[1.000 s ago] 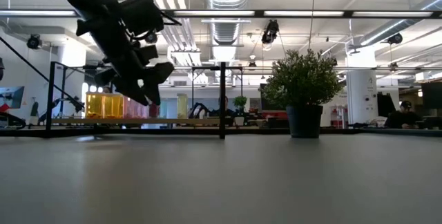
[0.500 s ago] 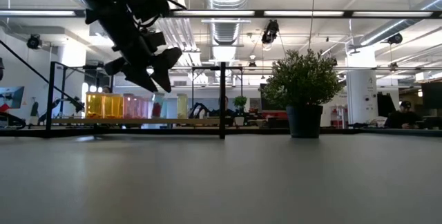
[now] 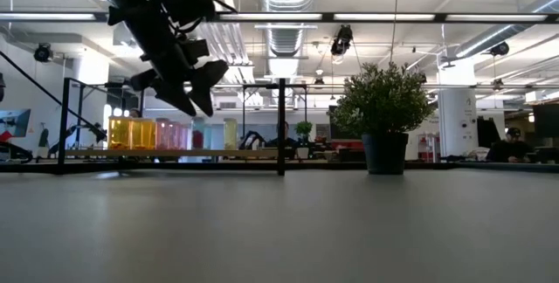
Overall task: Pick and place medicine bottles onto shelf by color
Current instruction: Put the small blue pill bottle on the shelf aligned with the other small blue pill bottles, then return to Home Position
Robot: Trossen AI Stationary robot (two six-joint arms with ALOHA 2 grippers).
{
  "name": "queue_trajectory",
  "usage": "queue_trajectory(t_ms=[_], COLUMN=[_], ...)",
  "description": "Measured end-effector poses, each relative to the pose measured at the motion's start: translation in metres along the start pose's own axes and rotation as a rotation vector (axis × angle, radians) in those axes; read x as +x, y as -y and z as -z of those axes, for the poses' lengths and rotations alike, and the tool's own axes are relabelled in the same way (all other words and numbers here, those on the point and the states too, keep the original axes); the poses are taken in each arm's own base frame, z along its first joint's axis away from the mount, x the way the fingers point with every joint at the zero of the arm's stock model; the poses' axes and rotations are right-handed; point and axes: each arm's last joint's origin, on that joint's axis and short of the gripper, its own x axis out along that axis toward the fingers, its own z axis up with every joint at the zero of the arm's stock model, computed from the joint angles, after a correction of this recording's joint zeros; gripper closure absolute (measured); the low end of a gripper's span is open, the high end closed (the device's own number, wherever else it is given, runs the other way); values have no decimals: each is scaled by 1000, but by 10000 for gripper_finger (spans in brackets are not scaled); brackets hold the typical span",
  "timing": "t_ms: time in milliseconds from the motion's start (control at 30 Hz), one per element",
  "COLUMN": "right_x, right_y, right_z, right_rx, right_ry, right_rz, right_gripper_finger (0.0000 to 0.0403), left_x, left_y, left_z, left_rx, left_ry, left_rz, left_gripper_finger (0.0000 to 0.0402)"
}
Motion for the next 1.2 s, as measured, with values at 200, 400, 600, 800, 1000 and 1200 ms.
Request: queue_trajectory(t_ms=[200,400,600,800,1000,1200], right_x=[0,0,1,12,28,30], right_y=[0,0,3,5,6,20], right_z=[0,0,1,11,31,54], right_rx=[0,-2,-74,-18,-25,49], right_ry=[0,0,44,178,320,505], right_rz=[0,0,59,82,-6,-146], right_gripper_finger=[165,165,165,165,165,165], left_x=[-4,-11,-48,-107,-147,-156], left_y=[4,3,-7,-44,-77,-80], left_z=[-10,-18,-44,-67,-65,-57], left_rx=[34,19,-18,-95,-140,-24], left_ry=[26,51,122,303,392,390], left_rz=[8,19,179,303,493,618], left_gripper_finger=[220,220,221,221,221,221])
